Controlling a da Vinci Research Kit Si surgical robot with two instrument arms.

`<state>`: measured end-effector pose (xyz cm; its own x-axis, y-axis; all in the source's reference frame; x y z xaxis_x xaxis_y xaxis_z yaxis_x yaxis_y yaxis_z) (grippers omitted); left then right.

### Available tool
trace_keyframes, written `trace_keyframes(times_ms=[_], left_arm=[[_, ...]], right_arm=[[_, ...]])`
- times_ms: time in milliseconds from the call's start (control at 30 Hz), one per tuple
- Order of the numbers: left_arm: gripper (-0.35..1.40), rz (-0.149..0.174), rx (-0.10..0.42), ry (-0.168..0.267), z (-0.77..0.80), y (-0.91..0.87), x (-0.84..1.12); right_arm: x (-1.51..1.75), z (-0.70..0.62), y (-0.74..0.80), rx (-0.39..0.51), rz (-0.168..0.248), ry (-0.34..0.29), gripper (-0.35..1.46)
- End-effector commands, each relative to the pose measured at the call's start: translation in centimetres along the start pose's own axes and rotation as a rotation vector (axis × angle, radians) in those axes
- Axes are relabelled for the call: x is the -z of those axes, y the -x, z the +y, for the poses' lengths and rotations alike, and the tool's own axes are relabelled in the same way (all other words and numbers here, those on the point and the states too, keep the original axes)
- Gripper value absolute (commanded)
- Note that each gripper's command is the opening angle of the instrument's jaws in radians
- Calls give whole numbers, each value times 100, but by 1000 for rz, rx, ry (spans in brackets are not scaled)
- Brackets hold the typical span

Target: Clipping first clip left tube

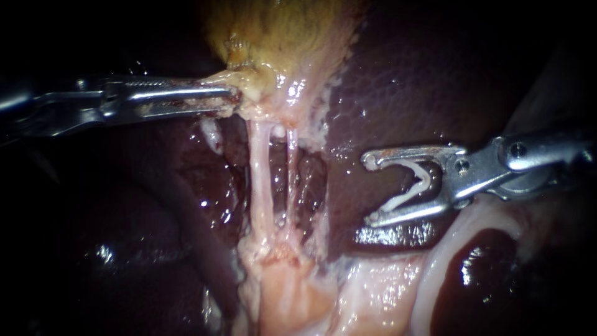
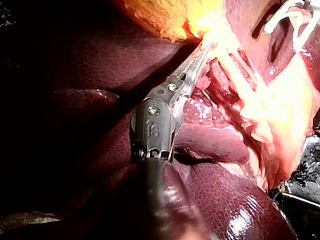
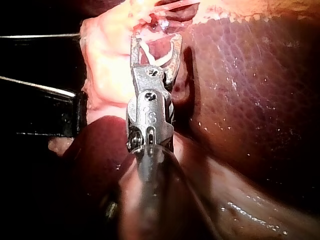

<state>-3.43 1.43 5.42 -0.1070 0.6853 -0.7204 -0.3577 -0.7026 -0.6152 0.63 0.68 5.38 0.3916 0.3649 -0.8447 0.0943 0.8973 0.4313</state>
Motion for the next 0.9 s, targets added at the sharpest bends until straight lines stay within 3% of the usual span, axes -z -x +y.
trace_keyframes(times_ms=[33,200,400,500,733,900], left_arm=[[-35,0,0,2,1,-2,3],[-35,-7,13,13,0,-26,29],[-35,40,23,-8,2,-69,79],[-35,55,20,-13,5,-82,95],[-35,61,14,-19,12,-82,96],[-35,61,12,-21,13,-80,93]], right_arm=[[0,0,0,0,0,0,49],[0,0,0,0,0,0,49],[0,1,0,6,0,0,49],[0,1,0,6,0,0,49],[-8,-4,-7,4,-1,4,50],[-31,-16,-29,-1,2,-5,50]])
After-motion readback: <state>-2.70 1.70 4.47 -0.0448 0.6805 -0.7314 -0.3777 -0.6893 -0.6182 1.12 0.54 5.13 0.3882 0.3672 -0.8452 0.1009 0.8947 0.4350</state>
